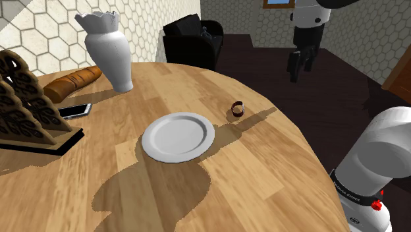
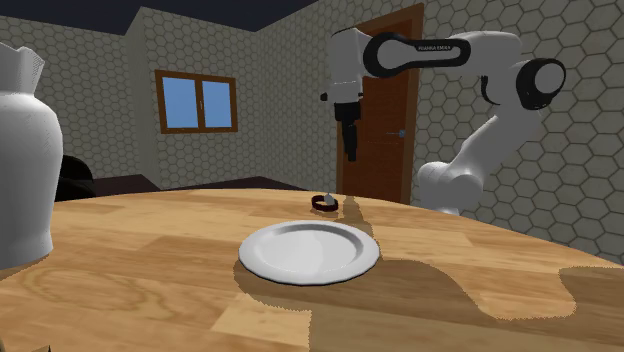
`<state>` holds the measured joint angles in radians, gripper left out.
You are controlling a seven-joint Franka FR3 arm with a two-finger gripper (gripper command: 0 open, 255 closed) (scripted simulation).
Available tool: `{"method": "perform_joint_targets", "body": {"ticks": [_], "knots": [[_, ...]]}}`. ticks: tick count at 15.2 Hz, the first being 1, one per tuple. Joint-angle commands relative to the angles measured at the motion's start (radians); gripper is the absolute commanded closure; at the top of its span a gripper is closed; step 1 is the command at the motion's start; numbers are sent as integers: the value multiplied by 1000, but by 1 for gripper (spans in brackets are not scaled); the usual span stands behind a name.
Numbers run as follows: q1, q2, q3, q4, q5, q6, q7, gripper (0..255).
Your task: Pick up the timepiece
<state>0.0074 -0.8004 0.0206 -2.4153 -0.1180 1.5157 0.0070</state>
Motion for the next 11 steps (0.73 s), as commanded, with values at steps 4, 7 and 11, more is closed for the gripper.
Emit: {"method": "perform_joint_targets", "body": {"ticks": [4, 7, 11], "knots": [[16, 38, 54, 6, 59, 49, 86, 0], [30, 86, 107, 23, 111, 101, 169, 0], [44, 164, 177, 62, 166, 173, 276, 0]]}}
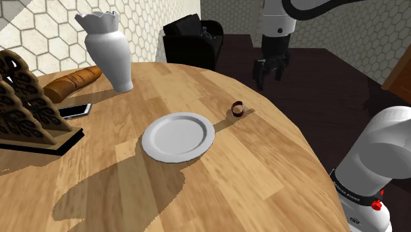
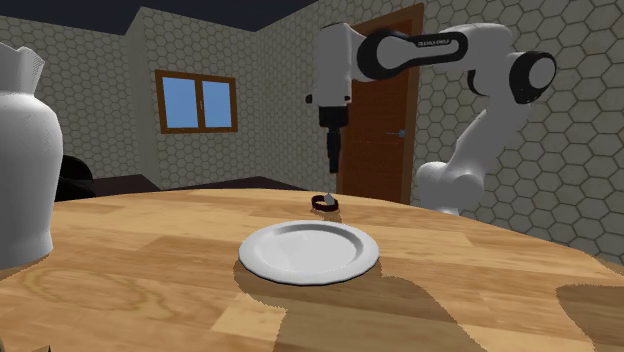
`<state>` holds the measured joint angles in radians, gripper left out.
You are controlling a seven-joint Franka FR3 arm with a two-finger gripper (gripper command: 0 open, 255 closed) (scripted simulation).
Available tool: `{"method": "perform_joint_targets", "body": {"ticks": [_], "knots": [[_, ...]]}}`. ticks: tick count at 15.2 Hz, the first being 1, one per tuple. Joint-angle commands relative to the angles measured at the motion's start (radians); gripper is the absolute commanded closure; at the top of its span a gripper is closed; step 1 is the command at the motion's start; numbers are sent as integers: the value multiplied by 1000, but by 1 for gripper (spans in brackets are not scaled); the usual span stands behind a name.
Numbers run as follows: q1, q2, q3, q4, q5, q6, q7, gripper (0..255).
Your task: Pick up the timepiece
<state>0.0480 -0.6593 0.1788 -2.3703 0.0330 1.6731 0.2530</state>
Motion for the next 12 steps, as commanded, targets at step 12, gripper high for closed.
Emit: {"method": "perform_joint_targets", "body": {"ticks": [12], "knots": [[12, 199, 146, 84, 66, 193, 222, 0]]}}
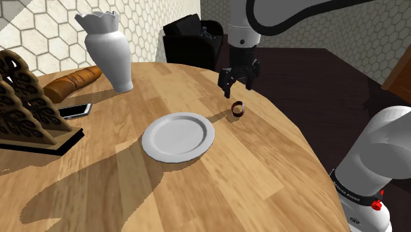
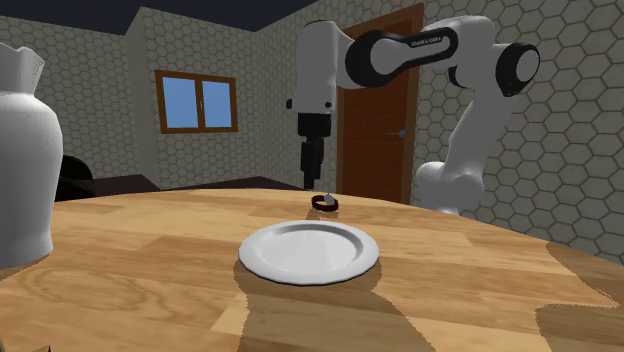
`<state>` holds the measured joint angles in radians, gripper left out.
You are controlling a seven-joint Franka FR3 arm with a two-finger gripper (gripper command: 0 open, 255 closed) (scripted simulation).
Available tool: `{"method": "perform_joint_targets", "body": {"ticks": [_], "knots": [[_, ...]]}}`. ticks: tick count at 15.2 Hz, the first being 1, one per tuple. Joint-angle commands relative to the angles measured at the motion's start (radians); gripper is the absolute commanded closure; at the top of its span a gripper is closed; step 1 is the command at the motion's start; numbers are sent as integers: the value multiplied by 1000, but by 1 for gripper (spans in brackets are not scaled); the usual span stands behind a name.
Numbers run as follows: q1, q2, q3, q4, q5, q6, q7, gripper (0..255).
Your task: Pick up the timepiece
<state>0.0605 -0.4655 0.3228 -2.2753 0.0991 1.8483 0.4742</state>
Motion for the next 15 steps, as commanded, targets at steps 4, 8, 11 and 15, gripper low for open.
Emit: {"method": "perform_joint_targets", "body": {"ticks": [4, 8, 11, 15], "knots": [[1, 11, 7, -55, 2, 66, 2, 0], [1, 11, 7, -54, 2, 65, 2, 255], [0, 11, 6, -53, 1, 65, 2, 255], [1, 11, 7, -54, 2, 66, 2, 255]]}}
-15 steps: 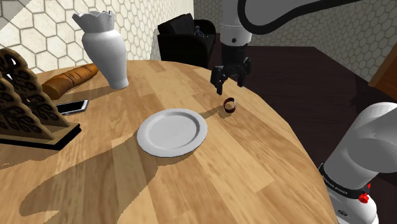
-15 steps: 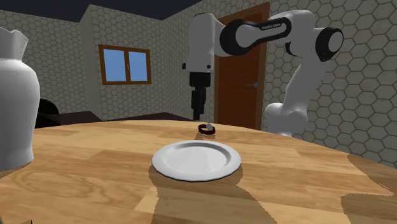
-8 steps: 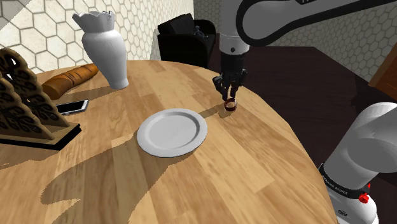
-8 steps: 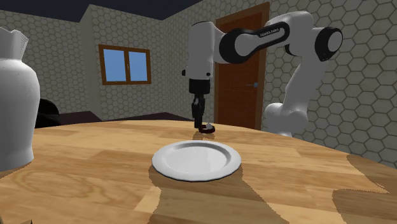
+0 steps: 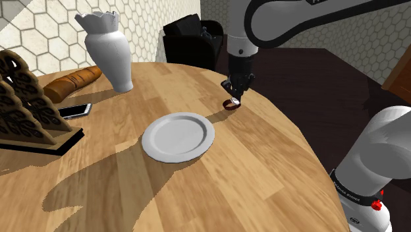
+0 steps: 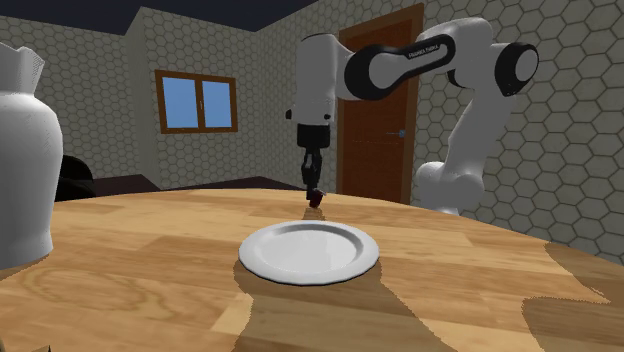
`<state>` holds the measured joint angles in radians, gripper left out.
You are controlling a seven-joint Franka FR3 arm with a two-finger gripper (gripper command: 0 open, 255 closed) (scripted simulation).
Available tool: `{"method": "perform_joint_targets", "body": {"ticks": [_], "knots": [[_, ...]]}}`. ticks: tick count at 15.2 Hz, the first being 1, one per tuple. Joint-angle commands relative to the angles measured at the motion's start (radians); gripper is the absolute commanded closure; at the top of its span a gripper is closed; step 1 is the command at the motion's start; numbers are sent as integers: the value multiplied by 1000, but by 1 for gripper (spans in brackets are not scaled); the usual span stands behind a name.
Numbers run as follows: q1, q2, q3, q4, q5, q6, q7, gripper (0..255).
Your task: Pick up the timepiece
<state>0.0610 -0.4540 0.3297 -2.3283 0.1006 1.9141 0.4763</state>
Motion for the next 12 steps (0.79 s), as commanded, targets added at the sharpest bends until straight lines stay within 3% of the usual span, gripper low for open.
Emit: {"method": "perform_joint_targets", "body": {"ticks": [1, 12], "knots": [[0, -2, -1, 10, 0, -13, 0, 255], [-6, -8, -16, 153, -8, -162, -4, 255]]}}
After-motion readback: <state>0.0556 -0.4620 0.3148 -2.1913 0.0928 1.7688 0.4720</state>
